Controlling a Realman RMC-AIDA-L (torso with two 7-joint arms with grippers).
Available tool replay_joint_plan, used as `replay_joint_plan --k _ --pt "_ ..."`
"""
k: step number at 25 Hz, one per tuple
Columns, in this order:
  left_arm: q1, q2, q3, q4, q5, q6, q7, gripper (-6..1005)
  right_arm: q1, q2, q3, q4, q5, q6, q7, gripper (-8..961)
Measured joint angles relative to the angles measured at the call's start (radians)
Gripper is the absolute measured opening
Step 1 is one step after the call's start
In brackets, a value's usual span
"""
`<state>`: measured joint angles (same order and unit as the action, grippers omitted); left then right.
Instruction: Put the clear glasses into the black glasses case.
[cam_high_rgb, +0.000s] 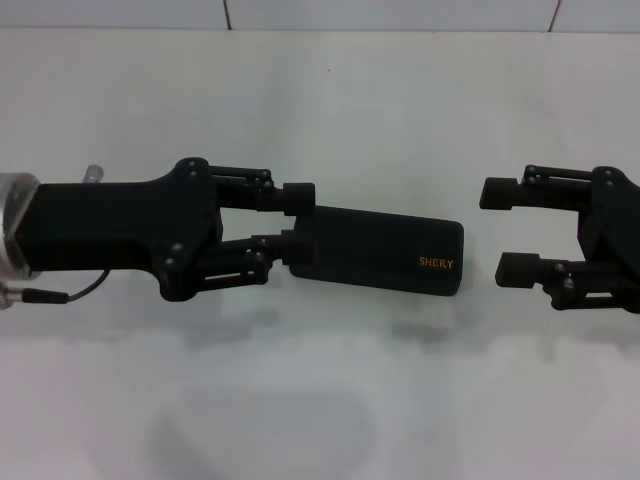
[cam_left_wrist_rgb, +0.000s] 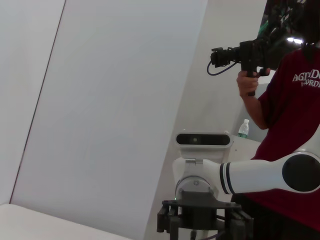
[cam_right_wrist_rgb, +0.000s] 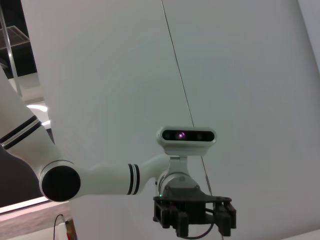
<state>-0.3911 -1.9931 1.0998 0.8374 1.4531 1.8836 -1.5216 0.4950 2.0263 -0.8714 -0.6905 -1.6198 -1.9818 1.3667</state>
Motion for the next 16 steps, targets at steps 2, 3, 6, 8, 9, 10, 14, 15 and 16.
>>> replay_joint_plan --k 2,3,6,8,9,10,14,15,16 --pt "0.000 -0.002 0.000 0.000 0.006 -0.001 0.000 461 0.002 -0.001 0.000 0.006 0.000 0.000 0.000 721" --pt "0.000 -0.003 0.000 0.000 0.006 -0.001 0.001 461 0.003 -0.001 0.000 0.008 0.000 0.000 0.000 721" --pt "0.002 -0.003 0.000 -0.001 0.007 -0.001 0.004 461 0.004 -0.001 -0.004 0.009 0.000 0.000 0.000 721" --pt "0.006 -0.003 0.000 -0.001 0.007 -0.002 0.007 461 0.007 -0.001 -0.015 0.011 0.002 0.000 0.000 720" --pt "0.007 -0.003 0.000 -0.001 0.007 -0.002 0.008 461 0.009 -0.001 -0.022 0.013 0.005 0.000 0.000 720" --pt "0.009 -0.003 0.000 -0.001 0.007 -0.002 0.008 462 0.011 0.000 -0.033 0.015 0.010 0.000 0.000 720" --pt "0.011 -0.004 0.000 -0.001 0.007 -0.002 0.009 462 0.019 0.000 -0.066 0.017 0.027 0.001 0.000 721" --pt "0.011 -0.004 0.000 -0.001 0.007 -0.002 0.009 462 0.021 0.000 -0.069 0.017 0.028 0.002 0.000 721" --pt "0.011 -0.004 0.000 -0.001 0.007 -0.002 0.009 462 0.023 0.000 -0.070 0.017 0.028 0.002 -0.001 721"
